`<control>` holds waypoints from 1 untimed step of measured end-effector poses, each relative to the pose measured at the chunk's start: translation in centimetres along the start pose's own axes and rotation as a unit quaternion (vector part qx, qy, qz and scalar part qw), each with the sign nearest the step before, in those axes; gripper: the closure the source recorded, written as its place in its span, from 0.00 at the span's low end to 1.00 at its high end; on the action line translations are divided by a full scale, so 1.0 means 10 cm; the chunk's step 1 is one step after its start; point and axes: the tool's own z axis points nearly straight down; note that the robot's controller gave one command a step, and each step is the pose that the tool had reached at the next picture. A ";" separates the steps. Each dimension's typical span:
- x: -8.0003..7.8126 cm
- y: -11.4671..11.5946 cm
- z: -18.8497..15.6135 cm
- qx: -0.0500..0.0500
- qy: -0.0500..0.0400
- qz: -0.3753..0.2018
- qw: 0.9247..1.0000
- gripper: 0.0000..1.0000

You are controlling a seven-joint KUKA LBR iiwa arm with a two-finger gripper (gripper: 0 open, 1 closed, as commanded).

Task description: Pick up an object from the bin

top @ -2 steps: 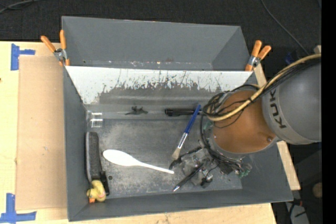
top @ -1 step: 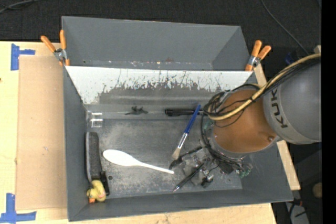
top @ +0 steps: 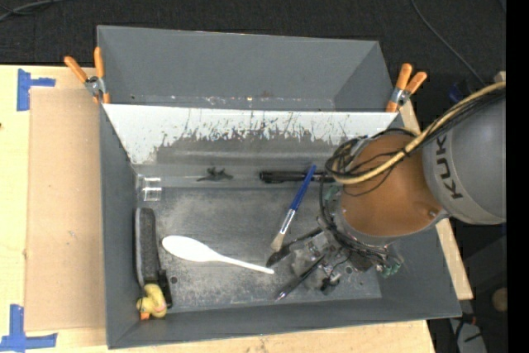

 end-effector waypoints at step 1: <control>-0.01 0.00 -0.27 0.001 -0.001 0.000 1.000 1.00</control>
Offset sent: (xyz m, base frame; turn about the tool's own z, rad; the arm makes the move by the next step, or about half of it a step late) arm 0.0007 0.0003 0.0626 0.0001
